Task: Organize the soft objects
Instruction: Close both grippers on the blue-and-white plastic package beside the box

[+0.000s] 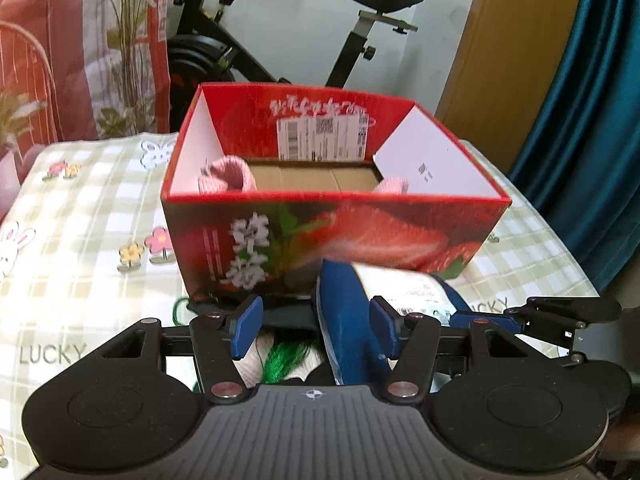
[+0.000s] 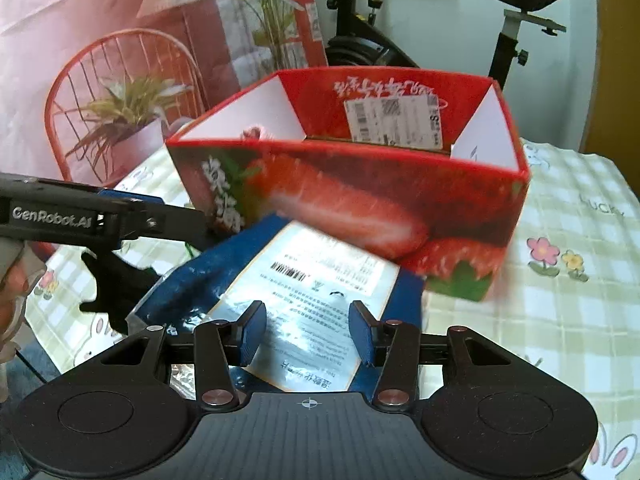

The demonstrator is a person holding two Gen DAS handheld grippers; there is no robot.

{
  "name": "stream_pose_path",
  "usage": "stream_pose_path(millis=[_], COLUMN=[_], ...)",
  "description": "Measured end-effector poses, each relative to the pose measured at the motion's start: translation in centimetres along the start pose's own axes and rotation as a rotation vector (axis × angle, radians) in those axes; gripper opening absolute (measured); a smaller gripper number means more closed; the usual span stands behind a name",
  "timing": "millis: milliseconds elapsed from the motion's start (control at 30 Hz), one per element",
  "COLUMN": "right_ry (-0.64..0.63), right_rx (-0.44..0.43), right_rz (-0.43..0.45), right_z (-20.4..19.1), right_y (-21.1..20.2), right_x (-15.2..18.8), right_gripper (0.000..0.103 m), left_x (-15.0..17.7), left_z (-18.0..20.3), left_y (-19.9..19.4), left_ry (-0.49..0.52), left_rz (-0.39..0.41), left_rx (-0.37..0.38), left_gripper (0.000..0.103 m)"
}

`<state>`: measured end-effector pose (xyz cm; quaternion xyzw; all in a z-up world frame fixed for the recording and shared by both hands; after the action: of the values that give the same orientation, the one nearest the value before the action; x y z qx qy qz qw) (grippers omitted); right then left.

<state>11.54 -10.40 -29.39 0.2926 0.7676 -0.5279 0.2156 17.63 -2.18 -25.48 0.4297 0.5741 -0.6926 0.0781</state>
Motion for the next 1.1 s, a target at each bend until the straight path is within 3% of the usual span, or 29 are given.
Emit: stream_pose_path(millis=[300, 667, 967, 1100], right_ry=[-0.034, -0.019, 0.089, 0.129], right_rx=[-0.004, -0.011, 0.026, 0.031], right_rz=[0.012, 0.041, 0.115, 0.093], right_z=[0.1, 0.7, 3.5, 4.5], right_y=[0.2, -0.3, -1.7, -1.2], right_x=[1.5, 2.0, 1.3, 1.6], right_gripper=[0.045, 0.044, 0.044, 0.044], left_x=[3.0, 4.6, 5.0, 5.1], left_z=[0.6, 1.3, 1.4, 1.4], left_y=[1.6, 1.6, 1.7, 1.7], left_ry=[-0.073, -0.051, -0.049, -0.053], left_rz=[-0.002, 0.037, 0.044, 0.047], left_rx=[0.036, 0.021, 0.008, 0.007], left_gripper=[0.061, 0.061, 0.062, 0.062])
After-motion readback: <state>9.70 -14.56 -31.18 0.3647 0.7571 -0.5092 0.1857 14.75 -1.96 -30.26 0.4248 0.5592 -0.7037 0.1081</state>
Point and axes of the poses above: each gripper's, at about its wrist camera, not at the fingertips, and y roughly the way its jaws point, z to its right, x to its underside, the point moved 4 cm from there along y, roughly the way its jaws point, and after that the axes turned 13 degrees about y, right-handed, at the moved point
